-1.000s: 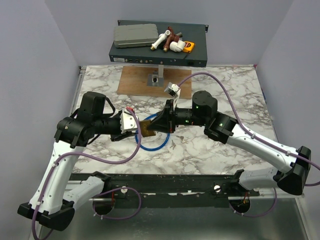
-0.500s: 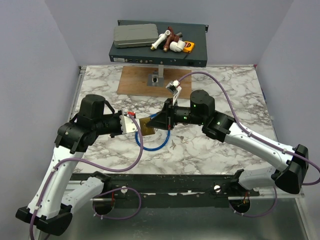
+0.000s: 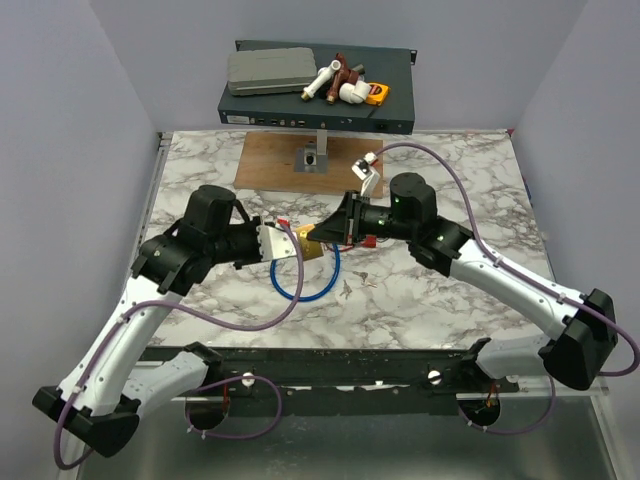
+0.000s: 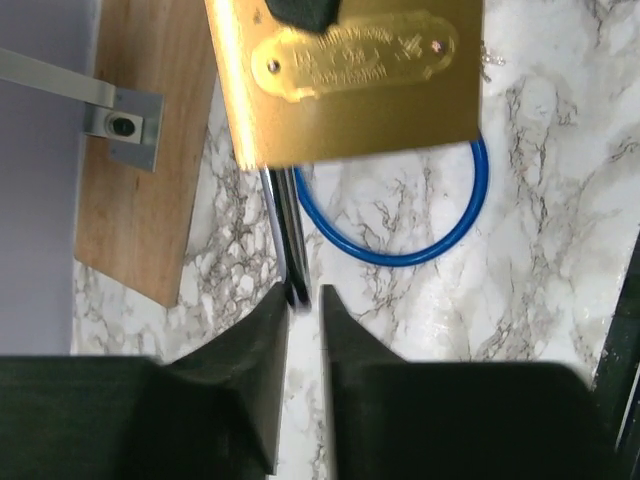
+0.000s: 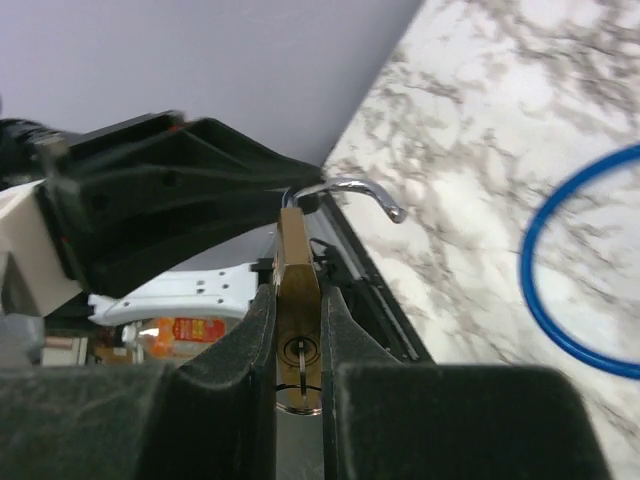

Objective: Unlock with the key
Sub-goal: Unlock the lock, then place the lock at the center of the board.

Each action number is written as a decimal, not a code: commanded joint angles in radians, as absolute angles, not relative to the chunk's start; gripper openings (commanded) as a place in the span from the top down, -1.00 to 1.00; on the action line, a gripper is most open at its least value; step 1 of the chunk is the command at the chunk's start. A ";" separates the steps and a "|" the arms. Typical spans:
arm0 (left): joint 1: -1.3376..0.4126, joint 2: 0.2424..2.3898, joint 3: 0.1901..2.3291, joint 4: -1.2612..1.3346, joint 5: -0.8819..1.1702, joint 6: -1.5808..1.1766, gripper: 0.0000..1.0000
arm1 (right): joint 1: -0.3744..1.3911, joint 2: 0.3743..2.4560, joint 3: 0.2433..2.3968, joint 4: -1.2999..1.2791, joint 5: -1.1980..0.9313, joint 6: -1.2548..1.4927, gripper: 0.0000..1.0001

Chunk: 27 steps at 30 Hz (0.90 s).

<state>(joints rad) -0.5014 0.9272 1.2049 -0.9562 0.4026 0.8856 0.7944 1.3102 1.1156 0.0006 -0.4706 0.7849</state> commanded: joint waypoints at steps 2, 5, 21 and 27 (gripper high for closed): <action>-0.509 0.996 1.222 -1.039 0.365 0.742 -0.01 | 0.654 1.324 1.065 0.066 -0.387 0.897 0.99; -0.509 1.035 1.253 -1.042 0.365 0.694 -0.32 | 0.627 1.322 1.047 0.057 -0.401 0.902 0.99; -0.467 1.142 1.394 -1.176 0.383 0.565 -0.97 | 0.270 1.256 0.916 -0.074 -0.322 0.818 0.99; -0.432 1.174 1.392 -1.211 0.400 0.536 -0.97 | 0.197 1.265 0.906 -0.100 -0.087 0.681 0.98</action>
